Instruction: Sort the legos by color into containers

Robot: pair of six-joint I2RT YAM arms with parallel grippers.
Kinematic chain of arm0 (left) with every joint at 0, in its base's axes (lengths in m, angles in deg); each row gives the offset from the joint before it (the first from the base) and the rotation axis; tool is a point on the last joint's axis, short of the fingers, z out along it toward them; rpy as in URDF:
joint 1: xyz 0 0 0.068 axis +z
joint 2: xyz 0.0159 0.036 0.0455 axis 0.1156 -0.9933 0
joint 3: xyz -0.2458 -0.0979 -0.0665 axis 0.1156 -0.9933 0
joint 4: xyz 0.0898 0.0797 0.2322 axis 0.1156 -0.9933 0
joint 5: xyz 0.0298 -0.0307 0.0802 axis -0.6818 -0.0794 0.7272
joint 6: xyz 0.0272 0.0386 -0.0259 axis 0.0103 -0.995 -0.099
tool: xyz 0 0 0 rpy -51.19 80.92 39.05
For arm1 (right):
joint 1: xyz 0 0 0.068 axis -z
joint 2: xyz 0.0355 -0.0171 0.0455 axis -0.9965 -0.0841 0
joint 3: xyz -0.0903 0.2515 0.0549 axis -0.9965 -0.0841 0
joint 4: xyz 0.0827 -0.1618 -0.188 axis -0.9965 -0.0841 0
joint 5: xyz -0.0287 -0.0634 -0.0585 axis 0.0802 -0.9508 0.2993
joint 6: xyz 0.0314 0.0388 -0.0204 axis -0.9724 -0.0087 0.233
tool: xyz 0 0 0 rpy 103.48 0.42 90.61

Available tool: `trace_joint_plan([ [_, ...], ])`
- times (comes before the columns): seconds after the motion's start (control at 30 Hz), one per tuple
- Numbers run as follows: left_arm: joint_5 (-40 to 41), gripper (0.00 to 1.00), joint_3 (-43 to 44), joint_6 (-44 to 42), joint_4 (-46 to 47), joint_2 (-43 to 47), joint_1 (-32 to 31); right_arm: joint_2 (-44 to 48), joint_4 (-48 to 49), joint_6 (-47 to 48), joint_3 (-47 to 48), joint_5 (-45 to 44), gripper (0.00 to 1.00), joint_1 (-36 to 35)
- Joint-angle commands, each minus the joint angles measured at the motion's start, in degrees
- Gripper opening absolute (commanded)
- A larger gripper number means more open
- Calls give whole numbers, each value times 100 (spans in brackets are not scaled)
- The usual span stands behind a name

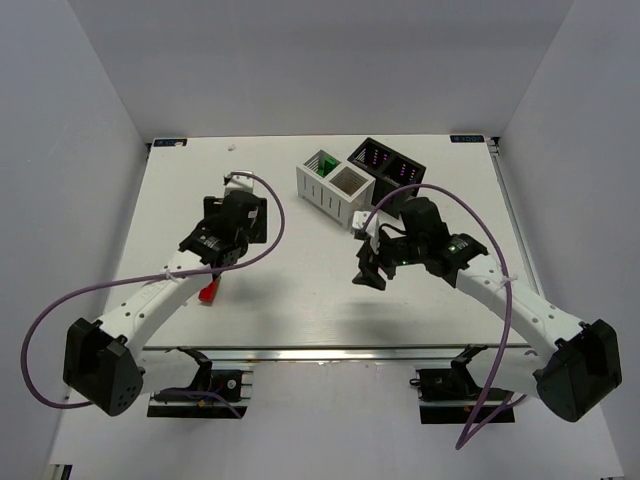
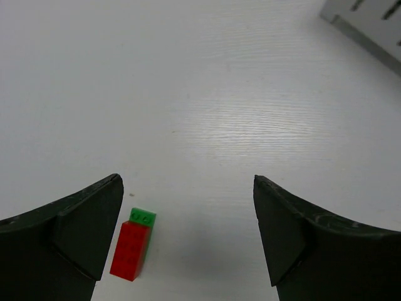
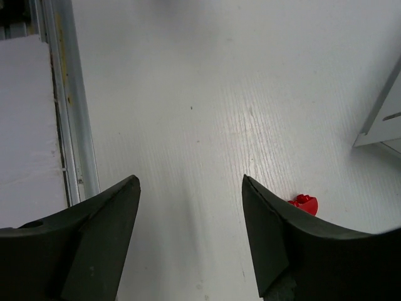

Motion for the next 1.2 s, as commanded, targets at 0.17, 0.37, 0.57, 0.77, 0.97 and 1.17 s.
trace_joint_plan([
  [0.17,1127,93,231,1000,-1421,-1089,222,60,94,197,-32,-512,66,-193],
  [0.37,996,93,64,1133,-1588,-1512,537,113,165,205,-76,-574,64,-246],
  [0.57,-72,89,-112,948,-1395,-1749,1310,131,226,205,-94,-706,63,-307],
  [0.77,-779,86,-244,852,-1333,-2197,1514,113,270,214,-112,-758,63,-334],
  [0.97,-1192,85,-402,878,-1298,-2224,1523,139,288,223,-129,-802,63,-342],
  [1.17,-1263,83,-438,1001,-1448,-2101,1532,166,314,232,-138,-829,63,-342],
])
